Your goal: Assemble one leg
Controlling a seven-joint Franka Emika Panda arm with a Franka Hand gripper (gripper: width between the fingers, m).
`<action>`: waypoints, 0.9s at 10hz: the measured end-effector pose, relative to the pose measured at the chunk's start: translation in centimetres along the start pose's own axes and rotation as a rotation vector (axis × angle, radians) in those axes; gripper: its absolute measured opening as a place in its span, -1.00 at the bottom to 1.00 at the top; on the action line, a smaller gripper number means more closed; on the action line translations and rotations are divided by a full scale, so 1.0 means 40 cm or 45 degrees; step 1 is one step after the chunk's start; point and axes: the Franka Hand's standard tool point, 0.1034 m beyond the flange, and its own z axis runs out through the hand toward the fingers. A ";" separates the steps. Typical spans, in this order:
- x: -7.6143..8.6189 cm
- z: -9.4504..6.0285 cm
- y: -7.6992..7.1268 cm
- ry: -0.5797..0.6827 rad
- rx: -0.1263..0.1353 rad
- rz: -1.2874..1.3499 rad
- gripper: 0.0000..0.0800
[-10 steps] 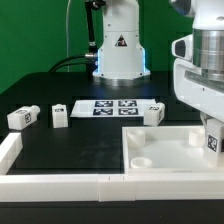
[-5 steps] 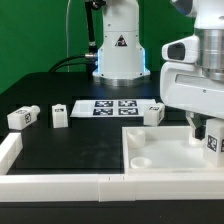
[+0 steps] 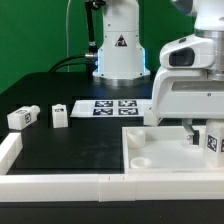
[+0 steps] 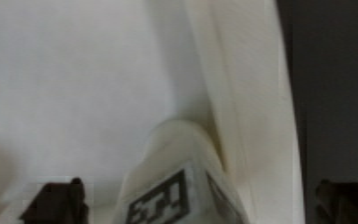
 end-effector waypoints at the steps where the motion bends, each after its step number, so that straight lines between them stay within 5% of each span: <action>1: 0.000 0.000 0.002 -0.001 -0.010 -0.186 0.62; 4: 0.003 -0.001 0.013 -0.006 -0.058 -0.692 0.62; 7: 0.003 0.001 0.017 -0.006 -0.059 -0.697 0.60; 9: 0.003 0.001 0.018 -0.005 -0.059 -0.644 -0.28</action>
Offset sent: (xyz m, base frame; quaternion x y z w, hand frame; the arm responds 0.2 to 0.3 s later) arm 0.0037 0.0064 0.0032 0.0060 -0.0150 -0.3647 0.9310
